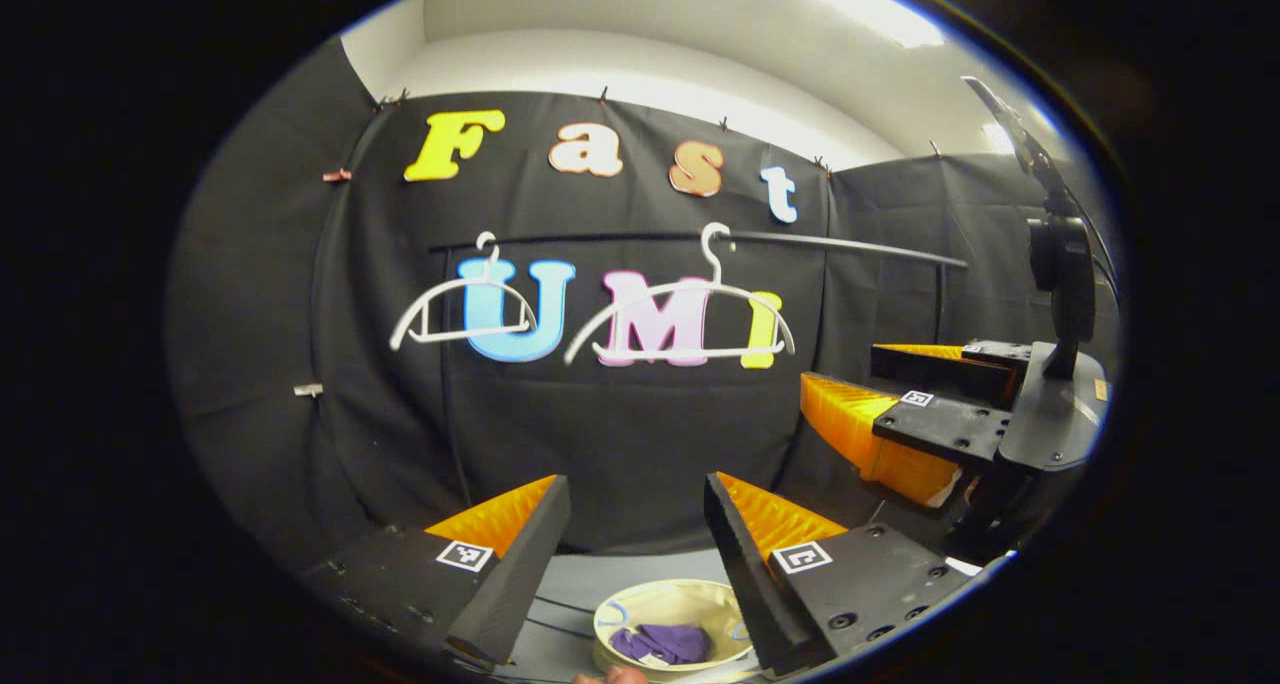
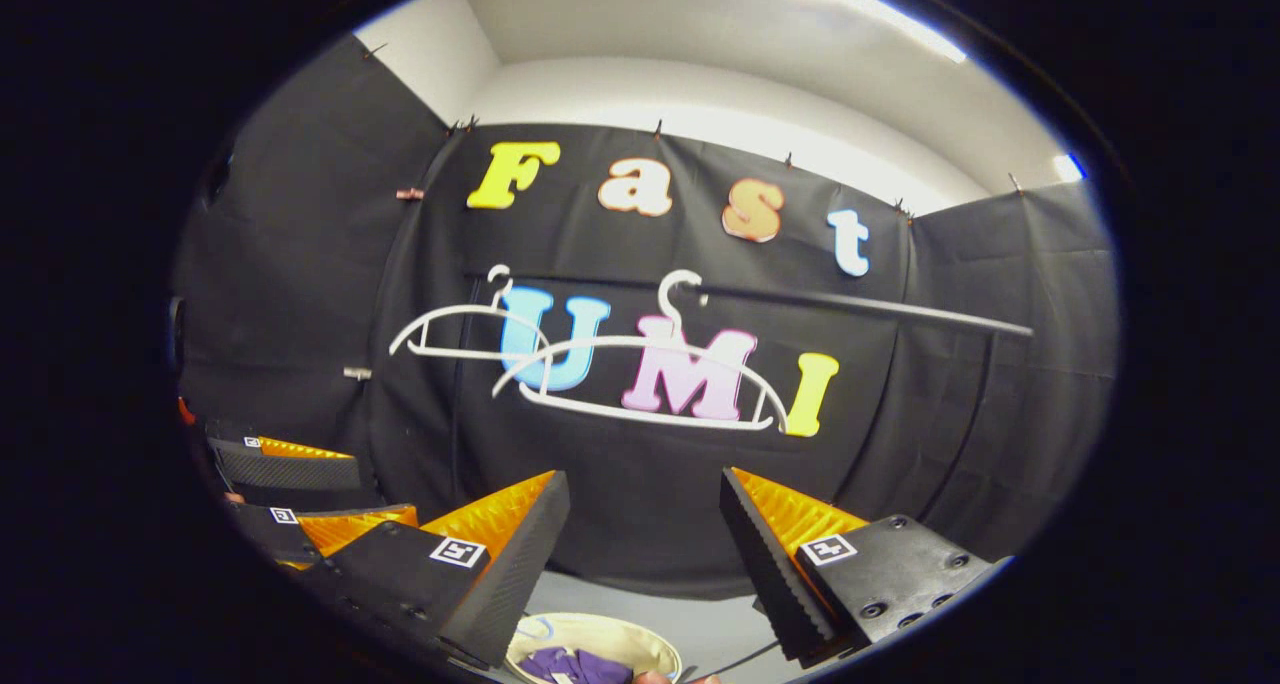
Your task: Grasp the clothes on the hanger with both hands and then place them into the laundry hamper below.
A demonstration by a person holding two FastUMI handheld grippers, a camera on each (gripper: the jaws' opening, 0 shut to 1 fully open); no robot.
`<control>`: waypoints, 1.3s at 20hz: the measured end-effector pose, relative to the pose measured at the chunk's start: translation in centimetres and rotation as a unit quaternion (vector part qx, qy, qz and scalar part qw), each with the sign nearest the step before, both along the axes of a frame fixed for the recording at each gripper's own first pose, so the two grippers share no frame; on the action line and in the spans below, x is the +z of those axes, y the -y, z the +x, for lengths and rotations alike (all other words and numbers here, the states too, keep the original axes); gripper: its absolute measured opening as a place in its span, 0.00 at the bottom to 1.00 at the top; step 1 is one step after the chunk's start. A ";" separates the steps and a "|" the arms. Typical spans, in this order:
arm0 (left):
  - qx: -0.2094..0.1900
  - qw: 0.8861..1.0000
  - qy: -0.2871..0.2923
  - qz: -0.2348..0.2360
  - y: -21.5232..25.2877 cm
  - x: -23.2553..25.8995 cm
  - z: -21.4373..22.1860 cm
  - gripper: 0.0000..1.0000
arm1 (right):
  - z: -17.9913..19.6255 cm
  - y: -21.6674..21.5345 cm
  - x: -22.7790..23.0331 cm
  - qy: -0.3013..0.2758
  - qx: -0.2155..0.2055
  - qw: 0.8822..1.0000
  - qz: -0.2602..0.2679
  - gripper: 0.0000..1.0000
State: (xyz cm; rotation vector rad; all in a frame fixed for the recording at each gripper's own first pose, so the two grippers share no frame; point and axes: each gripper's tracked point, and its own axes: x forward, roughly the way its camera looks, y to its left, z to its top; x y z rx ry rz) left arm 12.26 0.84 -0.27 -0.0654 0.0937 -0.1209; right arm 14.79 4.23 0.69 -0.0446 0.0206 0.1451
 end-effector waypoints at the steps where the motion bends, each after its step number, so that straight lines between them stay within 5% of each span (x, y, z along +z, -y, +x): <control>1: 0.014 1.000 0.013 0.002 -1.3 0.8 -0.6 0.86 | -0.4 0.3 1.4 0.016 -0.007 1.000 0.008 0.98; 10: 0.068 0.994 0.087 -0.008 0.2 7.4 -5.1 0.82 | -5.0 5.1 4.4 0.053 -0.045 0.997 0.038 0.96; 12: 0.078 0.993 0.093 0.003 0.2 7.4 -5.5 0.87 | -6.0 5.9 2.8 0.033 -0.050 0.997 0.043 0.96; 15: 0.082 0.993 0.085 0.018 0.6 6.3 -5.7 0.82 | -7.0 6.8 1.4 0.009 -0.057 0.997 0.059 0.98; 26: 0.072 0.996 0.053 0.016 1.6 4.4 -6.1 0.87 | -7.7 6.3 1.3 0.010 -0.045 0.998 0.046 0.98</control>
